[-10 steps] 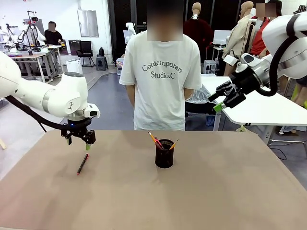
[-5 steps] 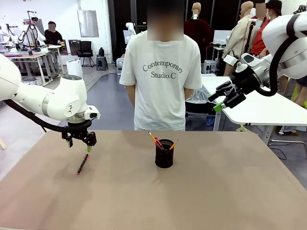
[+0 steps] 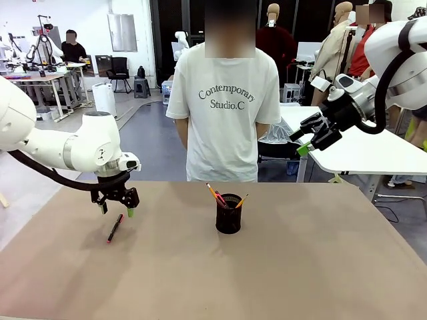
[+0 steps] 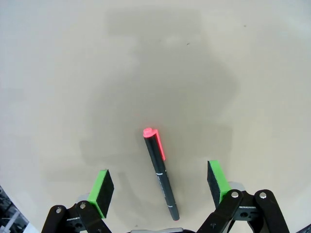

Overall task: Place the pens into the pen holder.
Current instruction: Pick up a writing instrument from the table and place it into the Pen holder.

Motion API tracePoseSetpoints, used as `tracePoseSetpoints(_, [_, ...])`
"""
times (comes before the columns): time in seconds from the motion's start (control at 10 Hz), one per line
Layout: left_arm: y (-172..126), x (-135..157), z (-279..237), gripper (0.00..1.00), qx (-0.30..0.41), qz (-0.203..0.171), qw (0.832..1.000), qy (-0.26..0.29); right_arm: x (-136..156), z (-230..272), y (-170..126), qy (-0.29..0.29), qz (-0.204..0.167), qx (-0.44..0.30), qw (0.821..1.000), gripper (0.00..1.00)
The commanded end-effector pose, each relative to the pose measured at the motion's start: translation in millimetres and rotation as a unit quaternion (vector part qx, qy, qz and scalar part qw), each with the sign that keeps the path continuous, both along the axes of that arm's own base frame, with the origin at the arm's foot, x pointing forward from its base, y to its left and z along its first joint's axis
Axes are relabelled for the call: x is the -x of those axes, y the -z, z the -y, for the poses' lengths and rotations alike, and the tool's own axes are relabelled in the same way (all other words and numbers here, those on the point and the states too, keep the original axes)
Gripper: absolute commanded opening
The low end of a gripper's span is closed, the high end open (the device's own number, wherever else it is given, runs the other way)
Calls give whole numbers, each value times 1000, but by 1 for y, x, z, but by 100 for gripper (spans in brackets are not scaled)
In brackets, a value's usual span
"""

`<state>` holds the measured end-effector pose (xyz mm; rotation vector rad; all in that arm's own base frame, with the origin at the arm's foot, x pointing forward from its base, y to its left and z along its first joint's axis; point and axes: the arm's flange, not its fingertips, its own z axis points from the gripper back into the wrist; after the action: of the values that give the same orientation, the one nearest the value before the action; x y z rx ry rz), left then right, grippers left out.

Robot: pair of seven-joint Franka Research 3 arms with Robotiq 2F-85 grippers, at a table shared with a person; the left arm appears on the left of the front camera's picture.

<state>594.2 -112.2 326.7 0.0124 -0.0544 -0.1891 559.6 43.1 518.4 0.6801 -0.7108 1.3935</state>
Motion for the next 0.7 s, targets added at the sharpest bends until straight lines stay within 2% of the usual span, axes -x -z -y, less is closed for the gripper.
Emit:
tracePoseSetpoints(0.0, [-1,-1,-2,100,-13,3,1000,-13,0,-1,-2,-1,1,0,1000,100])
tracePoseSetpoints(0.6, [23,-3,-6,100,-11,-2,1000,-27,0,-1,-2,-1,1,0,1000,100])
